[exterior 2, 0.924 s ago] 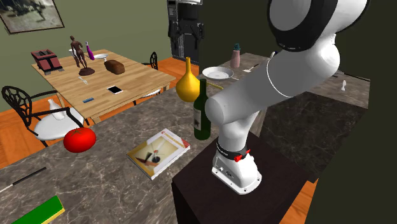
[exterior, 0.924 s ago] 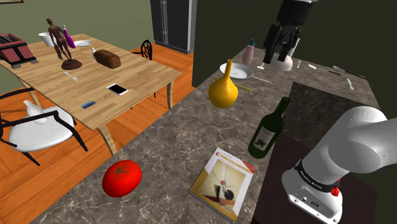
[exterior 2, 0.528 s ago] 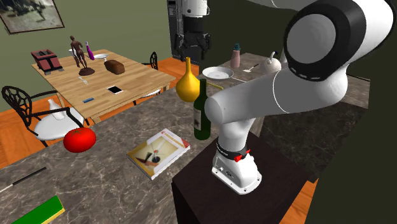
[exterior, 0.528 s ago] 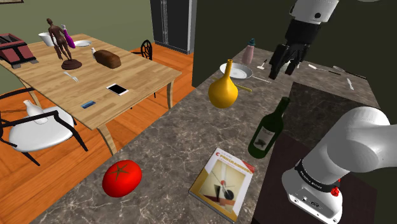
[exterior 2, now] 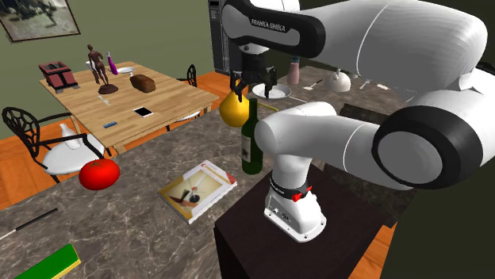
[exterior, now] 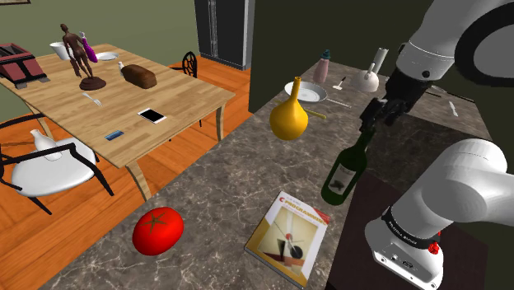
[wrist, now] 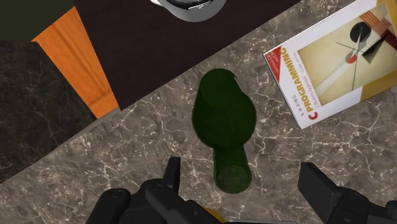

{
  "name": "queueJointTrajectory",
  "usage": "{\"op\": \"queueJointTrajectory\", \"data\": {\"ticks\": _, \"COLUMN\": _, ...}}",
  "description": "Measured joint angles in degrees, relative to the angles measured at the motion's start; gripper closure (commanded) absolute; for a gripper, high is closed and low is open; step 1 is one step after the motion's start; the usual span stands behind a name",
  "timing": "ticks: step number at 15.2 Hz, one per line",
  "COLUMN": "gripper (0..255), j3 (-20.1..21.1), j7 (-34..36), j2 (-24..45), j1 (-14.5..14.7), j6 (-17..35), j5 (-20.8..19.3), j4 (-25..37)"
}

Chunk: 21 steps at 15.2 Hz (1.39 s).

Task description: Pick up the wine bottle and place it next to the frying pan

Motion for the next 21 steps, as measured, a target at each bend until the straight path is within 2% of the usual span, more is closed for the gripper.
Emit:
{"op": "queueJointTrajectory", "data": {"ticks": 6, "gripper": 0, "j3": 0.53, "j7": 0.38, "j2": -2.30, "j1": 0.24, "j6": 3.39, "j5": 0.26, "j4": -5.49}}
{"op": "queueJointTrajectory", "data": {"ticks": 13, "gripper": 0, "j3": 0.51, "j7": 0.31, "j2": -2.51, "j1": 0.23, "j6": 4.46, "j5": 0.25, "j4": -6.76}}
{"op": "queueJointTrajectory", "data": {"ticks": 14, "gripper": 255, "j3": 0.51, "j7": 0.31, "j2": -2.52, "j1": 0.23, "j6": 4.46, "j5": 0.25, "j4": -6.77}}
{"op": "queueJointTrajectory", "data": {"ticks": 21, "gripper": 255, "j3": 0.51, "j7": 0.31, "j2": -2.53, "j1": 0.23, "j6": 4.47, "j5": 0.25, "j4": -6.75}}
